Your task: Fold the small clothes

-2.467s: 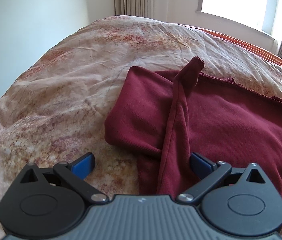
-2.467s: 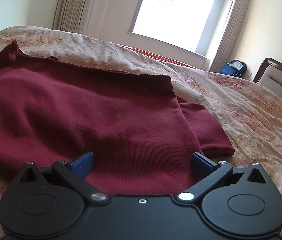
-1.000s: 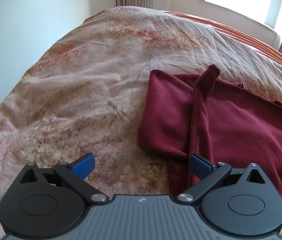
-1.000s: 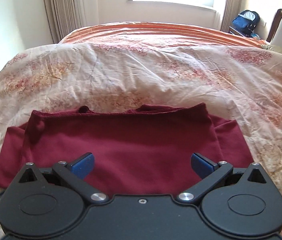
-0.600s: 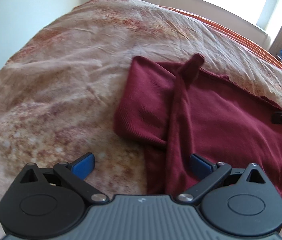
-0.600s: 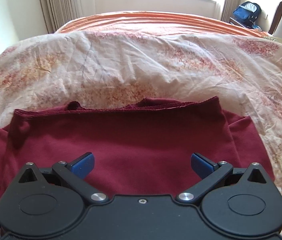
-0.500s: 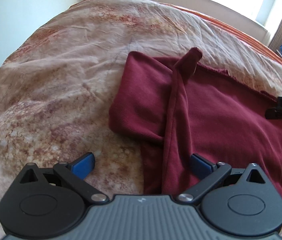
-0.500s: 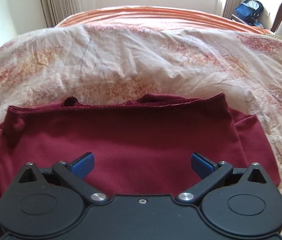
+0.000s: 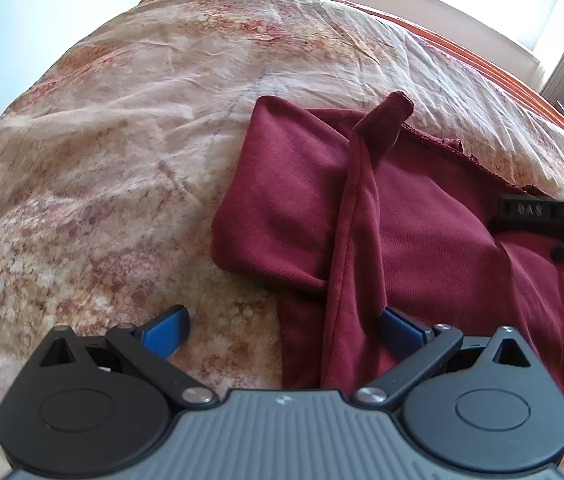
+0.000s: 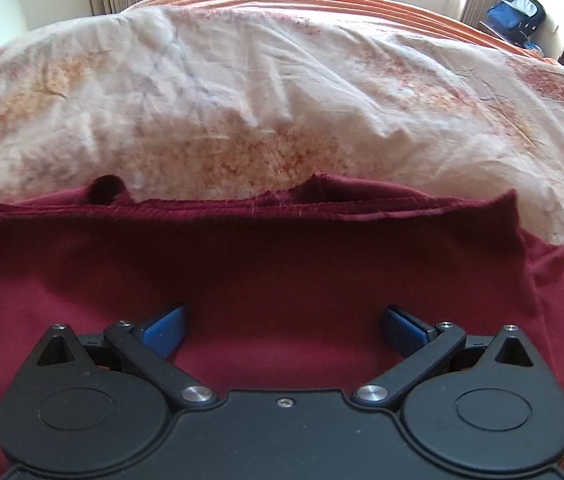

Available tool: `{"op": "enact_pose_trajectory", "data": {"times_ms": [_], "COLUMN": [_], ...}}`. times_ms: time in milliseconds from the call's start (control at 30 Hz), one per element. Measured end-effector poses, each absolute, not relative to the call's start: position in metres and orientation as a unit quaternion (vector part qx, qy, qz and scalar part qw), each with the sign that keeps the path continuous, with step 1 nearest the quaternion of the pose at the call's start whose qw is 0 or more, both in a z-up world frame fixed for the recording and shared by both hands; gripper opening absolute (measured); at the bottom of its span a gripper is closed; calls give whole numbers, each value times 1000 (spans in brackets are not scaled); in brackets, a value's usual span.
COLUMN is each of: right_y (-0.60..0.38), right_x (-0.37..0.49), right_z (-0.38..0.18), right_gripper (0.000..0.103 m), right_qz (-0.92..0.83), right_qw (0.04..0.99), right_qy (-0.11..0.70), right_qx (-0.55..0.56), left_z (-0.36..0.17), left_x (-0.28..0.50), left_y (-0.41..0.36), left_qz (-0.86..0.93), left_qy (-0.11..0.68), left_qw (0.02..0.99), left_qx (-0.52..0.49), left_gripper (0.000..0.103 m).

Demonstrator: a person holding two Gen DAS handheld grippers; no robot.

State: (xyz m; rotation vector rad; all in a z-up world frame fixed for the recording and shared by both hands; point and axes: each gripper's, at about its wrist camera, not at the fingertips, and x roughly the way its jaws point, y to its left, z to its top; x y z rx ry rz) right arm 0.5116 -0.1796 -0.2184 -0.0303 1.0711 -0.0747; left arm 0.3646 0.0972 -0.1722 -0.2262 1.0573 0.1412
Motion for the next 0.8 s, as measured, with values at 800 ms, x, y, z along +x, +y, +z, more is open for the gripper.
{"op": "enact_pose_trajectory", "data": {"times_ms": [800], "right_y": [-173], "right_x": [466], "right_z": [-224], "right_gripper": [102], "right_qz": [61], "right_qw": [918], "right_qy": [339], "right_qx": [-194], "left_z": [-180], "left_x": [380], "left_y": [92], "left_qz": [75], "left_qy": [518], "left_qw": [847], "left_qx": [-95], "left_gripper": [103]}}
